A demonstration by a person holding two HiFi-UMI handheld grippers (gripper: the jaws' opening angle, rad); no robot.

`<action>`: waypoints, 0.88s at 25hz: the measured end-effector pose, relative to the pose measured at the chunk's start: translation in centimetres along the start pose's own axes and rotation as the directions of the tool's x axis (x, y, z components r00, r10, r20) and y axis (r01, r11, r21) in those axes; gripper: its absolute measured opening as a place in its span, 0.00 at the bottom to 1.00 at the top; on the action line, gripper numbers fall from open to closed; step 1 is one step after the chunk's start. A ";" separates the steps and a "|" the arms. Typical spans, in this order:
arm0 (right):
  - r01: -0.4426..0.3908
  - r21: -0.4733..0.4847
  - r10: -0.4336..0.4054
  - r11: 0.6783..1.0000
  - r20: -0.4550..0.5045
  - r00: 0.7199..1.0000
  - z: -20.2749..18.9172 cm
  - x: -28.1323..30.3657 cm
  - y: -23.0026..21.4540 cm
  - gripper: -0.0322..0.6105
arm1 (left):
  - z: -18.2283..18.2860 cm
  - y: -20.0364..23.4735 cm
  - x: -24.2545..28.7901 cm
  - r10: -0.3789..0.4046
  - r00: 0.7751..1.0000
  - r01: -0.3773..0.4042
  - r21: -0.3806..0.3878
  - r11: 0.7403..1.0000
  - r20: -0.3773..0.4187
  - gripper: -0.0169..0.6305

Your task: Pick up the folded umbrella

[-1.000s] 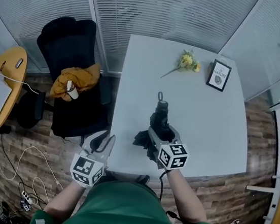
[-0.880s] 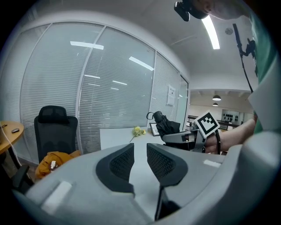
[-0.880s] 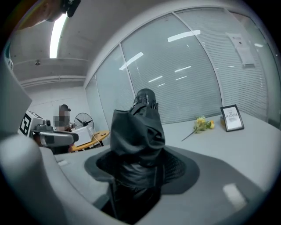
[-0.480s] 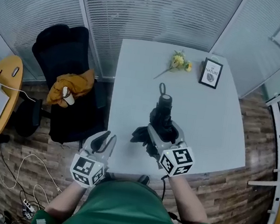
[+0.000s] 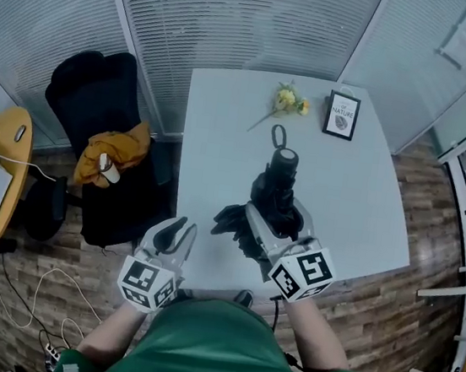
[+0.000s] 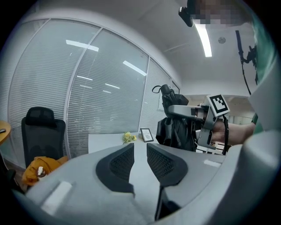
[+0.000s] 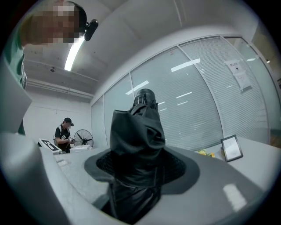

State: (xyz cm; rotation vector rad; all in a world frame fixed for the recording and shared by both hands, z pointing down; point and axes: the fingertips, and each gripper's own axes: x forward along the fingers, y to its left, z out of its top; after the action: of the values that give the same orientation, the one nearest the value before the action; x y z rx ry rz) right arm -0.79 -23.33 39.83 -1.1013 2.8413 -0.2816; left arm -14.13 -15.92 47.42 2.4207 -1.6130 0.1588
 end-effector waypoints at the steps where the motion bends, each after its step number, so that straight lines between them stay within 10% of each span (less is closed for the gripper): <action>1: -0.003 0.015 0.003 1.000 0.016 1.000 0.5 -0.2 0.1 0.48 | 0.0 -0.1 0.0 -0.003 1.000 0.003 0.000 1.000 0.000 0.18; 22: -0.095 0.163 0.057 0.982 0.223 0.973 8.4 -3.3 1.4 0.48 | 1.6 -0.6 -0.2 -0.014 1.000 0.014 -0.001 1.000 0.021 0.18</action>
State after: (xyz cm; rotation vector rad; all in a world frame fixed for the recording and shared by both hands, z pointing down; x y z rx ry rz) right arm 1.89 -21.27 31.38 -0.9249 2.6037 -0.3693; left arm -13.74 -15.93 45.75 2.4406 -1.6038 0.1311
